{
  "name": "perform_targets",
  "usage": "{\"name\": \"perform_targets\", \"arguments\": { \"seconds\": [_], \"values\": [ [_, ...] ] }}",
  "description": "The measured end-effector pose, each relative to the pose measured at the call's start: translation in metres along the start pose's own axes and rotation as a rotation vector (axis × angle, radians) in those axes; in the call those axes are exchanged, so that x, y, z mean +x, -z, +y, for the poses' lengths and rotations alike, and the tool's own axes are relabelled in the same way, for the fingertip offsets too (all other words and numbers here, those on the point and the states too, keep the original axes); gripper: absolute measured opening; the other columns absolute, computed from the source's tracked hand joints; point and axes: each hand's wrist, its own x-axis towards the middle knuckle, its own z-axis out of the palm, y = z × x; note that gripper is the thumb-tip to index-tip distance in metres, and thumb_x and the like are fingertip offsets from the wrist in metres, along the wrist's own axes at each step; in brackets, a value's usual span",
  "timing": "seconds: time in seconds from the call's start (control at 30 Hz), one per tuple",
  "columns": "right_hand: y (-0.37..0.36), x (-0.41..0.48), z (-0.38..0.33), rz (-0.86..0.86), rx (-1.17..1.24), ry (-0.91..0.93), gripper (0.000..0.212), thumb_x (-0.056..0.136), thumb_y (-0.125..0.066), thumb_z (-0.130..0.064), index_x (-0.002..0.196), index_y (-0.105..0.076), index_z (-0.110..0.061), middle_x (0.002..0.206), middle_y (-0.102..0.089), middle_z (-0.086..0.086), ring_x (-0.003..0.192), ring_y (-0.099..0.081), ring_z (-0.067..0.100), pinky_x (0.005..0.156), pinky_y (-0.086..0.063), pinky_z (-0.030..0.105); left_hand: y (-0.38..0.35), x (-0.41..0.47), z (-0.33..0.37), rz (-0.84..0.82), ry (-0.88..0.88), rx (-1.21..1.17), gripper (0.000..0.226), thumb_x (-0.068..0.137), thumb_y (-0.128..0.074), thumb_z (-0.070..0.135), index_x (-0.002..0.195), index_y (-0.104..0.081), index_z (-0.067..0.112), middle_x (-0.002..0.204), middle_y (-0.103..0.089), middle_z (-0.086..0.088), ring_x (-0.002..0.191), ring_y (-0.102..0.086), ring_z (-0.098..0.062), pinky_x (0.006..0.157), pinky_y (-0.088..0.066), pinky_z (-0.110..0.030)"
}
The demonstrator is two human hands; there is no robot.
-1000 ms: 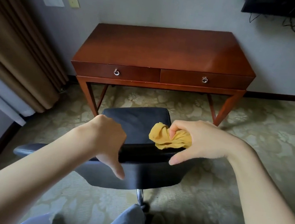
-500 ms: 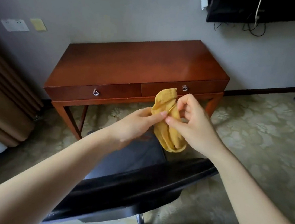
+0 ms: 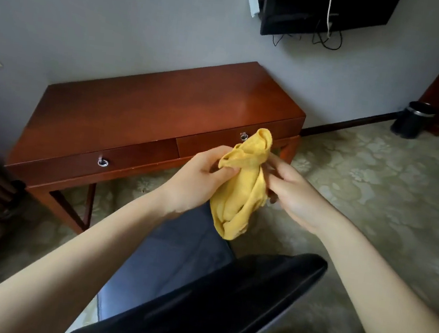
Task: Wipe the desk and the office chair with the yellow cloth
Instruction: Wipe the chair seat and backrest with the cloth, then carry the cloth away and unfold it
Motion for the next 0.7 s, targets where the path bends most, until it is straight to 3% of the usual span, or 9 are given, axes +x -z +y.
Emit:
{"name": "perform_targets", "arguments": {
  "seconds": [0.13, 0.3, 0.4, 0.47, 0.53, 0.63, 0.7],
  "values": [
    [0.022, 0.006, 0.007, 0.047, 0.011, -0.054, 0.015, 0.092, -0.058, -0.024, 0.101, -0.07, -0.025, 0.099, -0.072, -0.006, 0.096, -0.067, 0.009, 0.089, -0.051, 0.031, -0.02, 0.026, -0.005, 0.132, 0.153, -0.058, 0.017, 0.094, -0.058, 0.021, 0.11, -0.062, 0.018, 0.102, -0.069, -0.004, 0.098, -0.067, -0.023, 0.086, -0.056, -0.04],
    [0.074, 0.015, 0.019, 0.349, -0.075, 0.021, 0.009, 0.087, -0.063, -0.014, 0.091, -0.071, -0.015, 0.086, -0.07, -0.001, 0.084, -0.065, 0.01, 0.067, -0.049, 0.013, -0.046, 0.057, -0.013, 0.245, 0.277, -0.083, 0.016, 0.09, -0.063, 0.009, 0.099, -0.067, 0.022, 0.092, -0.07, 0.003, 0.091, -0.069, -0.018, 0.073, -0.059, -0.03],
    [0.125, 0.022, 0.021, 0.484, -0.279, 0.13, 0.008, 0.089, -0.06, -0.018, 0.088, -0.067, -0.021, 0.086, -0.067, -0.009, 0.084, -0.061, 0.008, 0.068, -0.048, 0.023, -0.061, 0.076, -0.01, 0.079, 0.528, -0.209, 0.03, 0.088, -0.065, 0.012, 0.116, -0.06, 0.018, 0.102, -0.072, -0.003, 0.096, -0.069, -0.018, 0.086, -0.053, -0.032],
    [0.16, 0.025, 0.021, 0.476, -0.473, 0.267, 0.007, 0.091, -0.057, -0.02, 0.09, -0.063, -0.023, 0.09, -0.065, -0.013, 0.087, -0.057, 0.004, 0.072, -0.044, 0.018, -0.08, 0.09, -0.004, -0.033, 0.565, -0.166, 0.047, 0.079, -0.072, 0.023, 0.122, -0.054, 0.025, 0.12, -0.066, 0.002, 0.109, -0.062, -0.014, 0.096, -0.045, -0.034],
    [0.196, 0.027, 0.018, 0.4, -0.636, 0.432, 0.006, 0.091, -0.057, -0.018, 0.092, -0.062, -0.021, 0.092, -0.063, -0.012, 0.085, -0.054, 0.003, 0.071, -0.04, 0.013, -0.111, 0.11, 0.01, 0.026, 0.505, -0.182, 0.077, 0.07, -0.08, 0.031, 0.137, -0.042, 0.028, 0.142, -0.048, 0.006, 0.125, -0.049, -0.013, 0.106, -0.037, -0.037],
    [0.247, 0.029, 0.008, 0.228, -0.783, 0.582, 0.007, 0.091, -0.058, -0.019, 0.095, -0.063, -0.017, 0.096, -0.064, -0.009, 0.085, -0.061, 0.015, 0.074, -0.05, 0.033, -0.161, 0.147, 0.037, 0.159, 0.359, -0.248, 0.093, 0.077, -0.074, 0.033, 0.151, -0.018, 0.032, 0.154, -0.022, 0.014, 0.14, -0.021, -0.006, 0.111, -0.025, -0.029],
    [0.277, 0.03, 0.005, 0.144, -0.808, 0.625, 0.011, 0.09, -0.057, -0.026, 0.096, -0.063, -0.019, 0.095, -0.065, -0.008, 0.082, -0.063, 0.017, 0.07, -0.053, 0.04, -0.188, 0.171, 0.051, 0.121, 0.245, -0.209, 0.088, 0.081, -0.072, 0.029, 0.151, -0.018, 0.03, 0.148, -0.025, 0.02, 0.135, -0.022, 0.004, 0.106, -0.027, -0.021]
  ]
}}
